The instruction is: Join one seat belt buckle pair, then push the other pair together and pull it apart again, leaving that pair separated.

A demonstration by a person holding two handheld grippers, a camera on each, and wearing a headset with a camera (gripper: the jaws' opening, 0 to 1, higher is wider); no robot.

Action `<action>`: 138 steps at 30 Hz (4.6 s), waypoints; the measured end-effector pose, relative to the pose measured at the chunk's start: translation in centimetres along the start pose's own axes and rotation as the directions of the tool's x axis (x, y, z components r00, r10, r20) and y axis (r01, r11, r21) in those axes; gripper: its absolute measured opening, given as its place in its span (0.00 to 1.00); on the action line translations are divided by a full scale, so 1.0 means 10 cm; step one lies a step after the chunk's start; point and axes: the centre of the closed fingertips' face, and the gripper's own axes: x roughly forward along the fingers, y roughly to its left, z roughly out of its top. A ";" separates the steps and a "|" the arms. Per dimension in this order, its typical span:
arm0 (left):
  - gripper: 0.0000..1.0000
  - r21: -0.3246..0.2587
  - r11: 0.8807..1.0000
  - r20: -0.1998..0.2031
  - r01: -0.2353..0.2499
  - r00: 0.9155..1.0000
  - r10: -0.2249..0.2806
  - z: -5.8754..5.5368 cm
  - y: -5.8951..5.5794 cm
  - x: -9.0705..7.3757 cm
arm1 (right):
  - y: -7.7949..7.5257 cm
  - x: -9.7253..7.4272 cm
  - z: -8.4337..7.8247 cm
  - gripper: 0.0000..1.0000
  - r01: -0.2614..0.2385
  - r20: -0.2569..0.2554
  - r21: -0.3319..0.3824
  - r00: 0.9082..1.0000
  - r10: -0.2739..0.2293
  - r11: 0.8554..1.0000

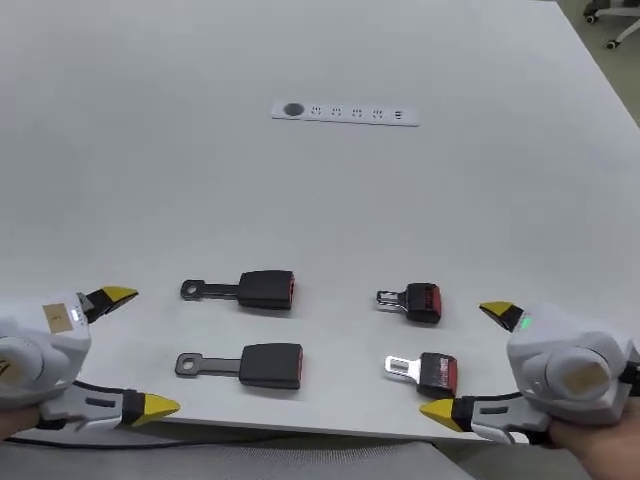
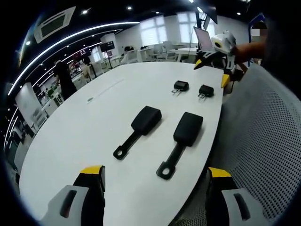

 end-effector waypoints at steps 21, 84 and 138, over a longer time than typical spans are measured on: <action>0.73 0.097 0.990 -0.074 0.103 0.993 -0.096 0.06 -0.11 0.13 | 0.01 0.09 -0.13 0.69 -0.058 -0.051 -0.036 0.997 0.056 0.998; 0.33 0.276 0.888 -0.221 0.368 0.923 -0.314 0.30 -0.68 0.99 | 0.16 0.42 -0.48 0.32 -0.352 -0.229 -0.195 0.924 0.307 0.915; 0.33 0.298 0.851 -0.264 0.432 0.894 -0.361 0.29 -0.71 1.04 | 0.74 0.97 0.20 0.32 -0.413 -0.161 -0.290 0.910 0.381 0.863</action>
